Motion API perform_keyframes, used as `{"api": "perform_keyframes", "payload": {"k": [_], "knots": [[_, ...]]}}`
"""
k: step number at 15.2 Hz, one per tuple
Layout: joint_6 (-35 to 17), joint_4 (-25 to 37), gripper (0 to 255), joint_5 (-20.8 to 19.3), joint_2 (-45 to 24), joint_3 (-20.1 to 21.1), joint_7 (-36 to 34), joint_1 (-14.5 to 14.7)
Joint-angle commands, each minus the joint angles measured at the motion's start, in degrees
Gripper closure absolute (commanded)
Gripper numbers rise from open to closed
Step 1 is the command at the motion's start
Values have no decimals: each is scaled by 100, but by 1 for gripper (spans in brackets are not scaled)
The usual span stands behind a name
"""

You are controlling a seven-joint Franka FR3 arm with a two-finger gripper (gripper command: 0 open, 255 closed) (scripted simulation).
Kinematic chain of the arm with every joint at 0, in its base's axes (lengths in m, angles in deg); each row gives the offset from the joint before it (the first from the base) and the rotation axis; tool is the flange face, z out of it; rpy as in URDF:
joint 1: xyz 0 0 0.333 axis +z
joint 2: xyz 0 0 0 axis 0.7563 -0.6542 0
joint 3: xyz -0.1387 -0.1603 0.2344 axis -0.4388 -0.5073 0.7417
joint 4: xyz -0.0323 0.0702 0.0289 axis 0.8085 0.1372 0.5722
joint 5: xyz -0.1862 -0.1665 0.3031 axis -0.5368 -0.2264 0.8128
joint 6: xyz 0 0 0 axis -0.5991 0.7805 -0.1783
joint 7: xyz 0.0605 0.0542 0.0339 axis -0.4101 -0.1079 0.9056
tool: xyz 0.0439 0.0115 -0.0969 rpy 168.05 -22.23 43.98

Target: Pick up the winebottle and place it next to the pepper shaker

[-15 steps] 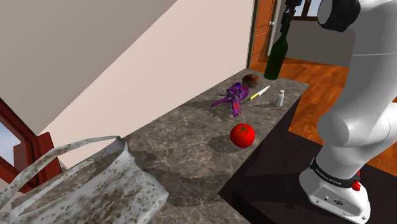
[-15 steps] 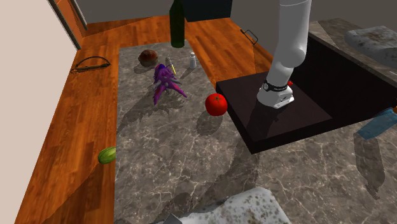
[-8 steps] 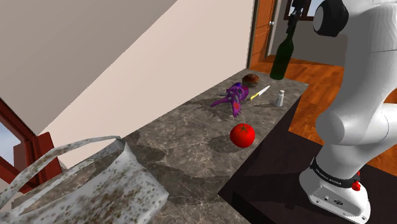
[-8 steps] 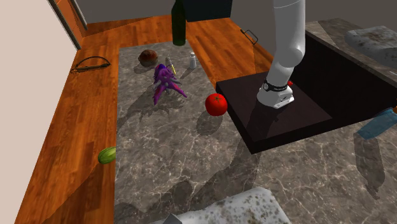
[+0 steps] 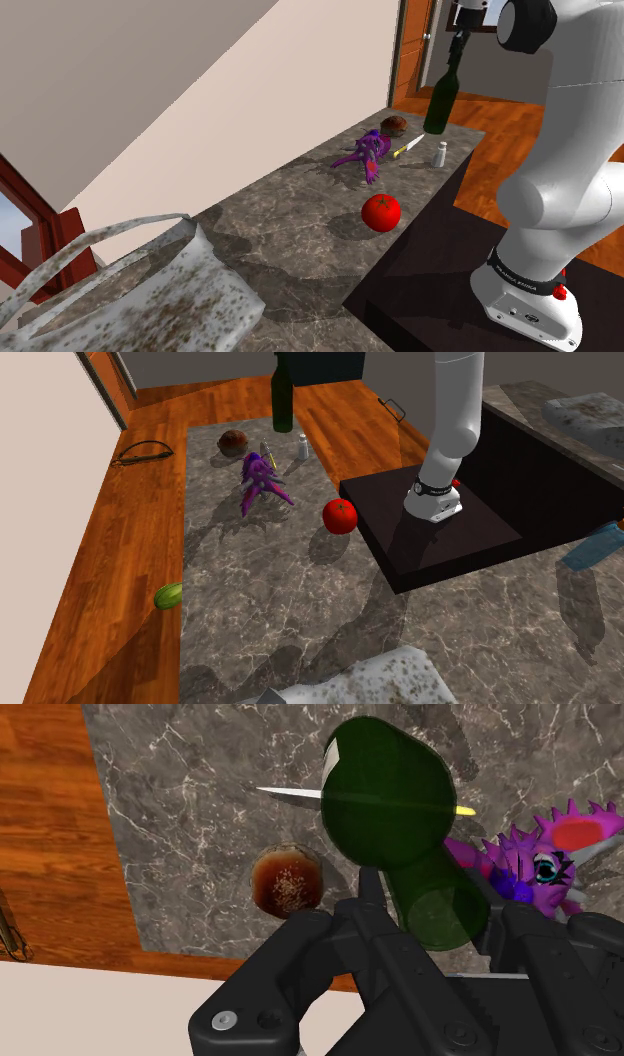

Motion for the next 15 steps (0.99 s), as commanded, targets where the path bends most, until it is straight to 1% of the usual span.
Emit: {"api": "perform_keyframes", "payload": {"k": [1,8,15], "knots": [[-174,-204,255,-11,37,2,15,28],[-767,-911,255,-36,150,9,78,108],[-1311,-1482,255,-21,173,24,148,155]]}}
